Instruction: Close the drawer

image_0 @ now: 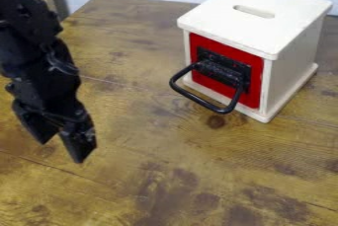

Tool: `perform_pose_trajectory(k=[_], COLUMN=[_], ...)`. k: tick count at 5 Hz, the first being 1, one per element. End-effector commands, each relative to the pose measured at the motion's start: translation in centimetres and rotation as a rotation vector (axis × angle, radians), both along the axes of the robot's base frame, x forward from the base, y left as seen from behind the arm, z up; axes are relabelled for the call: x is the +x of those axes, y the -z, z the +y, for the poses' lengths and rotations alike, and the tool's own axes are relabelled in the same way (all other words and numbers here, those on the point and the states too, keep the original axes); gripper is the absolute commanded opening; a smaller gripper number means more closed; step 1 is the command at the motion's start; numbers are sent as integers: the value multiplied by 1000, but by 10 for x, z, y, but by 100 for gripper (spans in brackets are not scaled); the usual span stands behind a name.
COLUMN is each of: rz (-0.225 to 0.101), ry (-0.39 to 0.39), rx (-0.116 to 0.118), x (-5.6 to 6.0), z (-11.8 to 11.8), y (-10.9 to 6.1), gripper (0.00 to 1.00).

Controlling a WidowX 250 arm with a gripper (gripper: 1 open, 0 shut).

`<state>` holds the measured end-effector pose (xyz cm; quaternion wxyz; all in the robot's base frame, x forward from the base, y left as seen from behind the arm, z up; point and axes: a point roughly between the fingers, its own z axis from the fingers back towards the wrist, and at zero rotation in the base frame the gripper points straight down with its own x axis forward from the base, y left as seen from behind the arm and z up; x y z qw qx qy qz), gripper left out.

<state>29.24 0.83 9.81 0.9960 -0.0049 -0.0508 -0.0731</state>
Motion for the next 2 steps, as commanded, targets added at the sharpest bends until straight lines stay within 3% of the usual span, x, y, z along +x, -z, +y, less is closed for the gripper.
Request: perform_pose_trajectory(k=[1, 2], rz=[-34, -49], ry=[-74, -95], rx=[4, 9], x=[12, 17], z=[-1, -15], y=[-9, -16], gripper=[100, 100])
